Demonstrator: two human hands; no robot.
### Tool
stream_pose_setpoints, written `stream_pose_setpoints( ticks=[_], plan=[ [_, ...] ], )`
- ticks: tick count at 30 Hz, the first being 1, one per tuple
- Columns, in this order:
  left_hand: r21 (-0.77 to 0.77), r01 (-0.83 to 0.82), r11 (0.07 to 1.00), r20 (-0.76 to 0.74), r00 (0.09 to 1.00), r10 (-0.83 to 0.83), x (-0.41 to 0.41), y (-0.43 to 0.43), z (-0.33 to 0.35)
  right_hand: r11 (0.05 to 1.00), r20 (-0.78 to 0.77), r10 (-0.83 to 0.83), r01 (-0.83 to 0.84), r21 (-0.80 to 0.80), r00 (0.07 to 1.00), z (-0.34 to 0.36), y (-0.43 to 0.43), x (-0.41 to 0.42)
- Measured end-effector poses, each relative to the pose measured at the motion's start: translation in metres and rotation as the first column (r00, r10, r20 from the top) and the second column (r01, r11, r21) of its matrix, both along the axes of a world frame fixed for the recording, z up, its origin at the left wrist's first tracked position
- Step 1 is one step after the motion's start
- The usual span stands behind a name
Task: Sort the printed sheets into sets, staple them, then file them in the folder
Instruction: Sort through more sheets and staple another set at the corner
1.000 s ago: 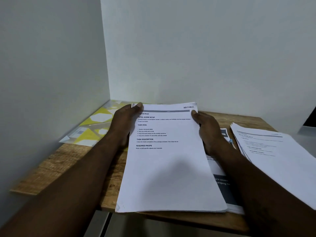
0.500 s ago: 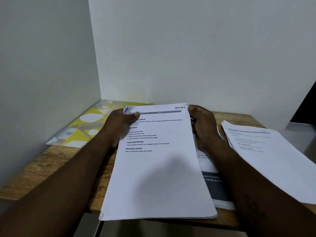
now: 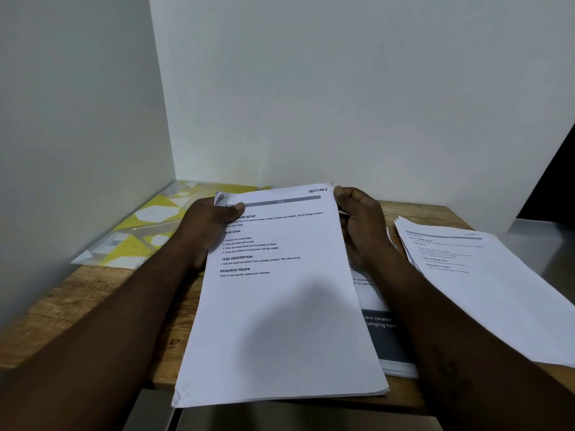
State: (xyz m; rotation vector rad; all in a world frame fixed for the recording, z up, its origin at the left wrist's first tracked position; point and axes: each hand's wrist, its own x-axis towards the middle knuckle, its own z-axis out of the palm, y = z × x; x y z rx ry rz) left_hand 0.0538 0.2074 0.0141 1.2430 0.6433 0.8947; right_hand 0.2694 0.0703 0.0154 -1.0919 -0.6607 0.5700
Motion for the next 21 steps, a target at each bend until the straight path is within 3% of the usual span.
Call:
stream_pose_setpoints(
  ticks=[11,21],
  plan=[
    [0.032,-0.029,0.999,-0.041,0.999,0.031,0.0005,0.002,-0.0025,0.998,-0.1,0.064,-0.066,-0.017,0.993,-0.0063,0.0043,0.0078],
    [0.107,-0.029,0.994,-0.015,0.999,0.031,0.0037,-0.0001,-0.0029,0.997,-0.097,0.075,-0.074,0.018,0.992,-0.007,0.0082,0.0034]
  ],
)
